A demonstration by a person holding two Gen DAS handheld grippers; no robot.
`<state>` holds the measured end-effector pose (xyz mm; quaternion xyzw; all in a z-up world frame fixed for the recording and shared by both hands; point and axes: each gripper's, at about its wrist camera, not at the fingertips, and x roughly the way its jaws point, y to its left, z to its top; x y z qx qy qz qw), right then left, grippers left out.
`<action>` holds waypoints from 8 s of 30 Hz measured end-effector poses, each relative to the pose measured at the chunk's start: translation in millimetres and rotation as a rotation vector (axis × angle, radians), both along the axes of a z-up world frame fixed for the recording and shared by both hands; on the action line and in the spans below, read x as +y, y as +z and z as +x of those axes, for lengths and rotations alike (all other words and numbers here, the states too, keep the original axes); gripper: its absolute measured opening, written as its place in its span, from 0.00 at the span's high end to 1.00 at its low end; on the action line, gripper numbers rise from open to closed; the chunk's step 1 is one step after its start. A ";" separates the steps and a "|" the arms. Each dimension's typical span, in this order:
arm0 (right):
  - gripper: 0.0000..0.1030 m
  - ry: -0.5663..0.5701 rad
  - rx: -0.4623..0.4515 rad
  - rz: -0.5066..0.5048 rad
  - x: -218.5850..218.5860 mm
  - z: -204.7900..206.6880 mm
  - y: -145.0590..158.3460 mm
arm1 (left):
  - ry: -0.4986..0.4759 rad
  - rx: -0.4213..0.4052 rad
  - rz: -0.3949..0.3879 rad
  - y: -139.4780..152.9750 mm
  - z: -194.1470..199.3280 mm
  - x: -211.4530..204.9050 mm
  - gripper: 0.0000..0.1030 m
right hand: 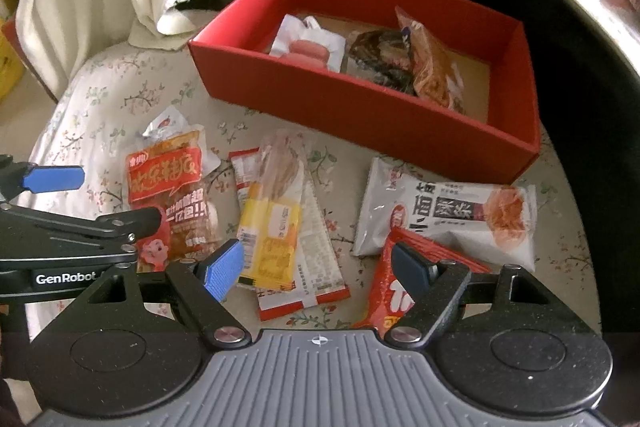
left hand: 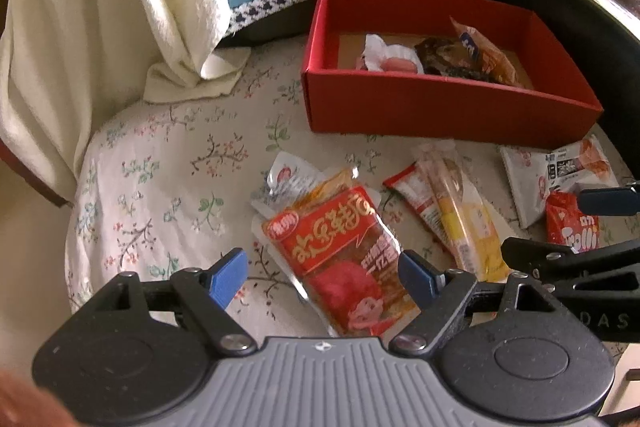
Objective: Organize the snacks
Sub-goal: 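Move left gripper to red spicy snack pack while right gripper approaches yellow-label bar, then grasp the red spicy snack pack with left gripper while right gripper grasps yellow-label bar, then lift and carry red pack with left gripper while right gripper carries bar to red box, then lower and open left gripper in red box while right gripper releases bar there, then move left gripper to clear printed sachet while right gripper approaches white-red barcode wrapper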
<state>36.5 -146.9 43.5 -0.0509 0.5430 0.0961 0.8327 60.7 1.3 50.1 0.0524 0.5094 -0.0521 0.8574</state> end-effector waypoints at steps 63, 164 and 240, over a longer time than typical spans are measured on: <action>0.50 0.068 0.097 0.046 -4.9 11.4 -30.5 | 0.240 0.166 -0.179 -44.2 -22.9 24.5 0.35; 0.60 -0.101 -0.172 0.120 -64.0 137.3 88.2 | 0.042 -0.185 -0.107 65.8 126.1 -63.3 0.41; 0.21 0.163 0.108 -0.001 57.4 40.8 -10.4 | 0.161 0.132 -0.129 -10.3 53.3 37.7 0.35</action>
